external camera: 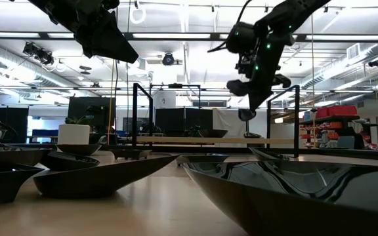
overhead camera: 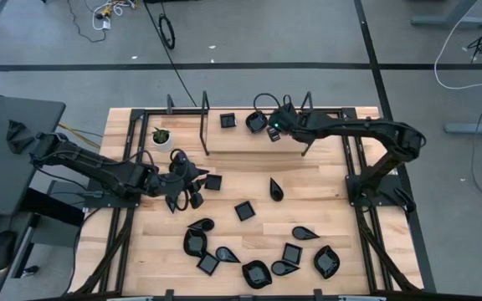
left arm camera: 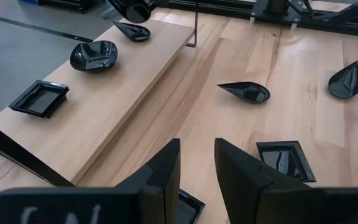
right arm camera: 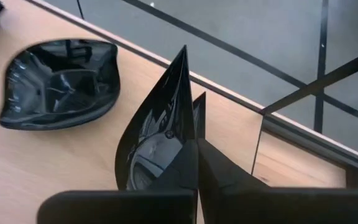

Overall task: Pick & Place Mini shaped plates
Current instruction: Stack the top black teardrop shape bowl on top of the other black teardrop shape bowl on the shelf

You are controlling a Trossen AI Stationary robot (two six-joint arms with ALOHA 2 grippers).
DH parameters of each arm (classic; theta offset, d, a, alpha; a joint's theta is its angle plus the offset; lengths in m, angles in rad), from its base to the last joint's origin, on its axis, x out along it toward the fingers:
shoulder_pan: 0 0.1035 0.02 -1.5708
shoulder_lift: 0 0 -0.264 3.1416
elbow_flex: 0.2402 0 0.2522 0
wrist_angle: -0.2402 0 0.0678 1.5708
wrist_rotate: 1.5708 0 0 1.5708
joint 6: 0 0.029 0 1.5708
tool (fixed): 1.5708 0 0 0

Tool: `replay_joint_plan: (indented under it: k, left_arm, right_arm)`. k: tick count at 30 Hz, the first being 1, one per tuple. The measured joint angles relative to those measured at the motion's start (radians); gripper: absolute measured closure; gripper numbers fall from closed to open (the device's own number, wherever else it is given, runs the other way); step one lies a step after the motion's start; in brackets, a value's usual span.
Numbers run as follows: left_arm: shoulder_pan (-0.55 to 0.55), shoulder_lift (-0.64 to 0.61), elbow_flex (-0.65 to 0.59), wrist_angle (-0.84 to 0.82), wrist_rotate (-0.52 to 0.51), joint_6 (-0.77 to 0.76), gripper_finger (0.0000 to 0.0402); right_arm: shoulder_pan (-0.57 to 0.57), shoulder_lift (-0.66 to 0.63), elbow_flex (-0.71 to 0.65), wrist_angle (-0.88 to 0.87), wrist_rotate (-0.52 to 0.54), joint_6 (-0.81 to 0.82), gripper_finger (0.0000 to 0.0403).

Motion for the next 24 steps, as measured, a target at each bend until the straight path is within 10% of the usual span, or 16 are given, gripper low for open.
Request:
replay_joint_plan:
  k: [24]
  left_arm:
    - [0.0,0.0,0.0,0.0,0.0,0.003,0.0296]
  right_arm:
    - [0.016,0.076,0.067,0.073,-0.008,-0.068,0.0403]
